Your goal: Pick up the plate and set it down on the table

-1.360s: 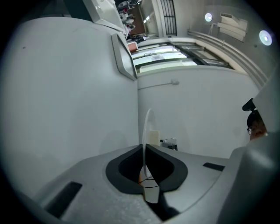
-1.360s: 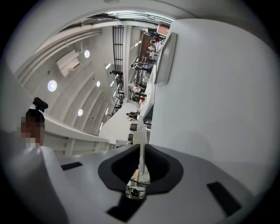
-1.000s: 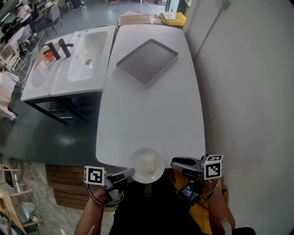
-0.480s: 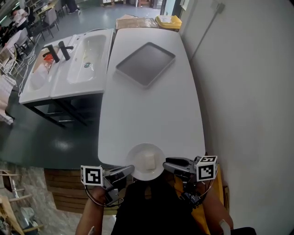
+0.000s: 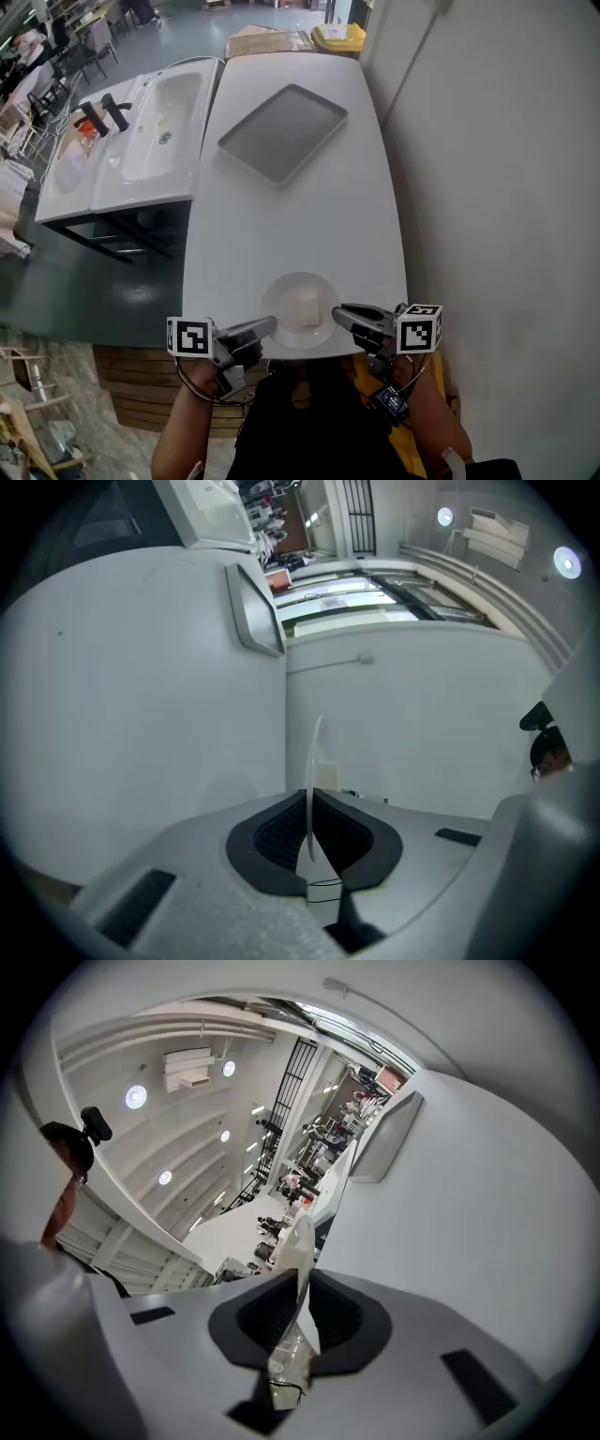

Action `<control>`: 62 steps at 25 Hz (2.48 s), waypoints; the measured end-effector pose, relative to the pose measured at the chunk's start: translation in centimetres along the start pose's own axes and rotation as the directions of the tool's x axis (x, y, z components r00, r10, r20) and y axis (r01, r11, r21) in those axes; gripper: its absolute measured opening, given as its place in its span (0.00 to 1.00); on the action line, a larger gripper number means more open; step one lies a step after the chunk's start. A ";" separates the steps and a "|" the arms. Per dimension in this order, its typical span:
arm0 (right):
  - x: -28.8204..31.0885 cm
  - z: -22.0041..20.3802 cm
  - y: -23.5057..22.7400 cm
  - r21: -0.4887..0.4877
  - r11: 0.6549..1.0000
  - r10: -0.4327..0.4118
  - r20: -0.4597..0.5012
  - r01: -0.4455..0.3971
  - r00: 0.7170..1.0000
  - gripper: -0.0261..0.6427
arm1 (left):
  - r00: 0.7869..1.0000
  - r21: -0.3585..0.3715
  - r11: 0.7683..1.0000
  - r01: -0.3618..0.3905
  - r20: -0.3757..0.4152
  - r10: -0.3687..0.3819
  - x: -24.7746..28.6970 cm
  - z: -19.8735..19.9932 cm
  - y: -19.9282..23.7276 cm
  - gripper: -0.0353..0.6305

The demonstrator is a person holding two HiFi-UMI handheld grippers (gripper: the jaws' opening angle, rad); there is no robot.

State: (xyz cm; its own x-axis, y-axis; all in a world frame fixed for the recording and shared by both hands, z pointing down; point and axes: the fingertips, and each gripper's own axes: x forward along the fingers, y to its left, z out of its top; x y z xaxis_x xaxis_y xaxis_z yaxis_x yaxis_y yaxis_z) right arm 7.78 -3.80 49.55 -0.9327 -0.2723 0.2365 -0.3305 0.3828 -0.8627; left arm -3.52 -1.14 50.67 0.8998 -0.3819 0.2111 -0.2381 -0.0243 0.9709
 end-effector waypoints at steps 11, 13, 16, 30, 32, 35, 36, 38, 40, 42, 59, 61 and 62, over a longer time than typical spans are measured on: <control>0.9 8.4 -11.1 0.121 0.993 -0.002 -0.036 0.006 0.999 0.06 | 0.971 0.160 0.958 -0.240 0.035 0.238 9.1 8.8 3.9 0.08; 1.6 9.1 -12.9 0.139 0.990 -0.019 -0.059 0.027 0.998 0.06 | 0.957 0.167 0.943 -0.289 0.030 0.288 10.1 9.9 5.7 0.08; 2.4 9.4 -15.2 0.173 0.983 -0.047 -0.098 0.063 0.994 0.06 | 0.934 0.179 0.918 -0.354 0.007 0.358 11.2 10.9 8.2 0.11; 4.9 9.0 -20.1 0.069 0.967 -0.214 -0.293 0.244 0.932 0.06 | 0.665 0.494 0.590 -0.638 -0.032 0.746 11.8 12.0 14.4 0.21; 4.8 8.7 -20.4 0.061 0.963 -0.230 -0.312 0.261 0.922 0.06 | 0.646 0.512 0.570 -0.643 -0.038 0.762 12.0 11.8 14.5 0.21; 4.7 8.5 -20.9 0.056 0.957 -0.253 -0.316 0.284 0.914 0.06 | 0.624 0.538 0.544 -0.644 -0.042 0.780 12.1 11.8 14.5 0.21; 4.8 8.5 -21.1 0.049 0.955 -0.262 -0.318 0.292 0.911 0.06 | 0.618 0.543 0.538 -0.645 -0.043 0.785 12.2 11.8 14.6 0.21; 4.9 8.5 -21.5 0.012 0.950 -0.292 -0.327 0.313 0.899 0.06 | 0.595 0.563 0.511 -0.650 -0.041 0.802 12.2 11.9 14.7 0.22; 5.1 8.4 -21.7 -0.045 0.941 -0.331 -0.339 0.336 0.881 0.07 | 0.561 0.598 0.460 -0.656 -0.021 0.827 12.2 12.3 14.7 0.23; 5.3 8.5 -21.6 -0.108 0.928 -0.371 -0.345 0.356 0.862 0.08 | 0.530 0.631 0.407 -0.660 0.009 0.848 12.1 12.9 14.5 0.24; 6.8 8.4 -21.5 -0.661 0.641 -0.684 -0.260 0.390 0.682 0.17 | 0.349 0.798 0.166 -0.579 0.058 0.935 11.6 12.5 15.0 0.26; 5.4 7.4 -19.6 -0.625 0.673 -0.644 -0.231 0.396 0.729 0.18 | 0.403 0.798 0.183 -0.574 0.081 0.912 10.0 10.8 13.8 0.25; 4.2 6.8 -17.7 -0.602 0.700 -0.600 -0.204 0.385 0.773 0.18 | 0.445 0.796 0.188 -0.576 0.112 0.888 8.8 9.6 12.3 0.25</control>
State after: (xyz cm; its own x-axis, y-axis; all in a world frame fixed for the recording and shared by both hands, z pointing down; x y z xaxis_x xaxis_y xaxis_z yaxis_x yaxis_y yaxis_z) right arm 10.74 -17.69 62.80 -0.5523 -0.2606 0.7919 -0.6771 0.6943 -0.2438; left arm -2.08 -13.65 63.40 0.1481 -0.2948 0.9440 -0.8537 -0.5200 -0.0285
